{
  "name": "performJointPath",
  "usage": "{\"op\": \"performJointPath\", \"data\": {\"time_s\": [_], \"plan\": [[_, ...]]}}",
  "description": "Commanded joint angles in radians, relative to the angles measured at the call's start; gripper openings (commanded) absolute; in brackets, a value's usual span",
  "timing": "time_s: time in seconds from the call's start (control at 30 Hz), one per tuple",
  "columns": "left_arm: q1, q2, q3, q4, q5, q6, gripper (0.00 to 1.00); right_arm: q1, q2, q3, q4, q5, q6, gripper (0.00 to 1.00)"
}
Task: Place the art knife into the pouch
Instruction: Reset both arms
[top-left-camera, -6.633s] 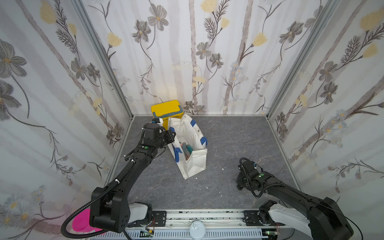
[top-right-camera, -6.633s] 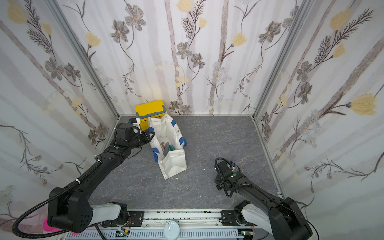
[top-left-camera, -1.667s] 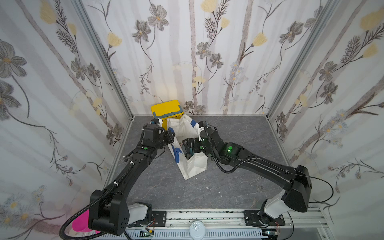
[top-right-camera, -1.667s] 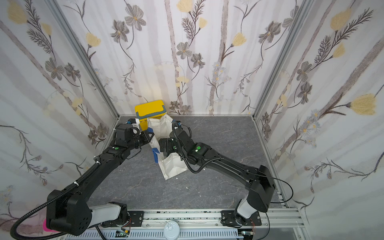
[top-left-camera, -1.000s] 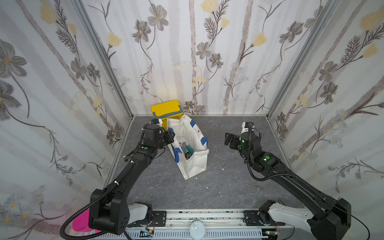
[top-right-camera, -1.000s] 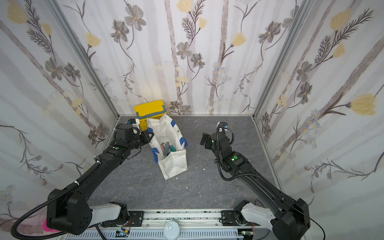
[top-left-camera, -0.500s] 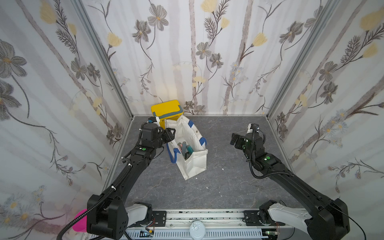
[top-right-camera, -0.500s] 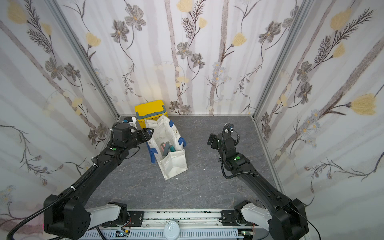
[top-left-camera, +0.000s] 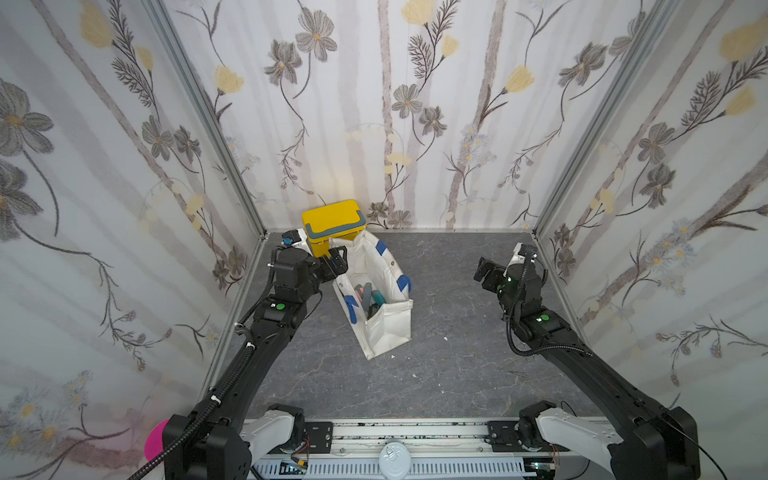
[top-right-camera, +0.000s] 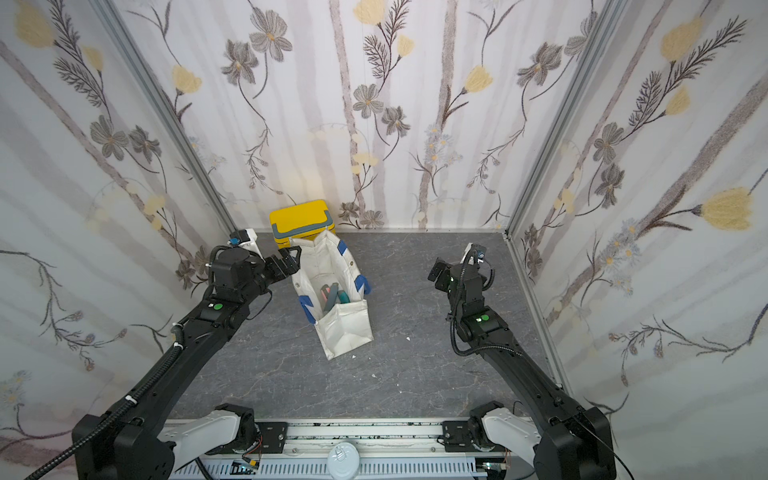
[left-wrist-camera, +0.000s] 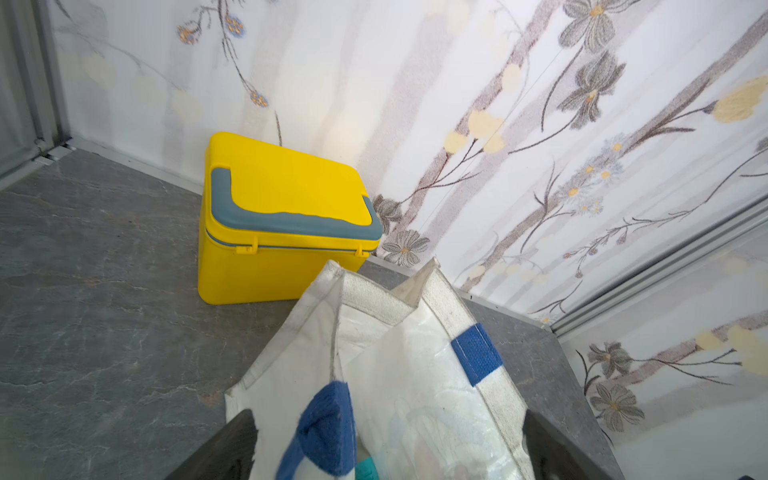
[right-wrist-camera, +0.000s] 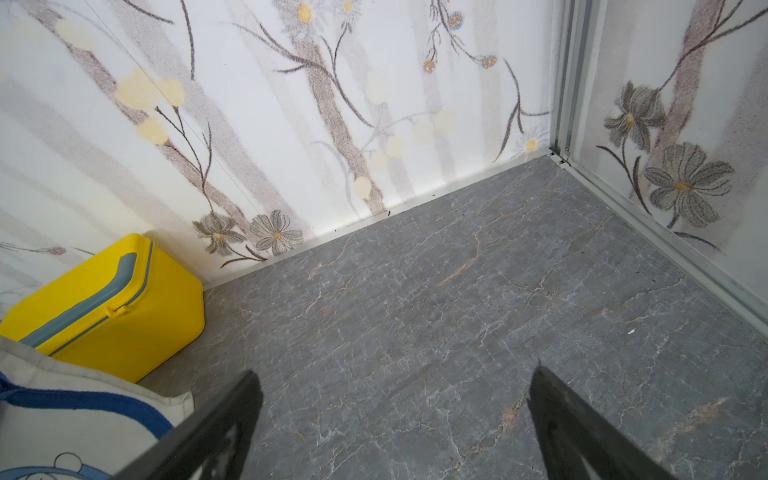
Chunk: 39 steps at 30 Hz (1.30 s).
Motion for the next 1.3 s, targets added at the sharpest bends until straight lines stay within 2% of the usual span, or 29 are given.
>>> {"op": "performJointPath", "data": {"time_s": [0.0,0.23,0.33,0.5,0.63,0.8,0.9,1.0,1.07,1.17,1.2,1.27], "plan": [[0.001,-0.016,-0.018,0.057,-0.083,0.006,1.0,-0.013,-0.009,-0.029,0.155,0.075,-0.047,1.0],[0.012,-0.058,-0.149,0.198,-0.333,0.07,1.0,-0.08,-0.032,-0.301,0.563,0.225,-0.217,1.0],[0.017,-0.088,-0.242,0.322,-0.43,0.115,1.0,-0.108,-0.029,-0.364,0.623,0.312,-0.231,0.99],[0.05,-0.11,-0.433,0.607,-0.537,0.189,1.0,-0.185,-0.01,-0.447,0.707,0.297,-0.211,1.0],[0.109,-0.023,-0.562,0.869,-0.543,0.291,1.0,-0.243,0.04,-0.483,0.752,0.232,-0.202,1.0],[0.133,0.003,-0.687,1.034,-0.548,0.367,1.0,-0.253,0.062,-0.547,0.846,0.233,-0.293,1.0],[0.137,0.033,-0.771,1.169,-0.529,0.393,1.0,-0.277,0.065,-0.617,0.954,0.186,-0.275,1.0],[0.14,0.15,-0.794,1.287,-0.519,0.404,1.0,-0.284,0.107,-0.636,1.009,0.14,-0.304,0.99],[0.14,0.248,-0.796,1.355,-0.472,0.413,1.0,-0.287,0.156,-0.652,1.07,0.129,-0.306,0.99],[0.138,0.391,-0.829,1.538,-0.442,0.425,1.0,-0.301,0.252,-0.713,1.3,0.113,-0.316,0.99],[0.138,0.425,-0.842,1.614,-0.431,0.437,1.0,-0.31,0.268,-0.712,1.312,0.092,-0.317,0.99],[0.134,0.458,-0.85,1.644,-0.395,0.448,1.0,-0.323,0.272,-0.689,1.259,0.067,-0.307,1.0]]}}
